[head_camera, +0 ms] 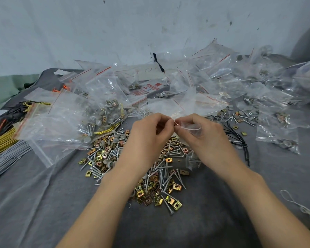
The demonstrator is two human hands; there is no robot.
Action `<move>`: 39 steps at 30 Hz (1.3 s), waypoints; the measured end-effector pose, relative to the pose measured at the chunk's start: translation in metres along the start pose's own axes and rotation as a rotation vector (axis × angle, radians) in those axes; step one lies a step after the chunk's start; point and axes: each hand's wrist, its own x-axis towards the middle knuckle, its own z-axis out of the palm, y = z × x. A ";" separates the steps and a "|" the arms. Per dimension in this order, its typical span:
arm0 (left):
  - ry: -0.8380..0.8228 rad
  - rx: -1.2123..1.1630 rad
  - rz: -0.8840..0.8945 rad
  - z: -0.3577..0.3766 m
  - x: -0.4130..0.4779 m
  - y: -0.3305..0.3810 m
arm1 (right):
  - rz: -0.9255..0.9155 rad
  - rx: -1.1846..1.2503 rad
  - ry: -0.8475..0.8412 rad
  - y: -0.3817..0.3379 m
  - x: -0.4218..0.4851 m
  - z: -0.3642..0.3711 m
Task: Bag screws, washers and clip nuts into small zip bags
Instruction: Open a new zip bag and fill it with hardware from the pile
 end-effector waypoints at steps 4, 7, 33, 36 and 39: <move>0.005 0.179 0.109 0.000 0.000 0.001 | 0.047 0.040 -0.045 -0.001 0.000 -0.001; -0.009 0.273 0.195 0.001 -0.001 0.002 | 0.058 0.048 -0.047 0.000 0.000 0.000; -0.028 -0.175 0.172 -0.025 0.010 0.037 | -0.166 0.089 0.090 -0.018 -0.008 -0.004; -0.087 -0.090 0.221 -0.025 0.009 0.040 | -0.183 0.045 0.103 -0.019 -0.007 -0.005; -0.140 -0.026 0.259 -0.026 0.010 0.041 | -0.198 0.030 0.113 -0.020 -0.007 -0.006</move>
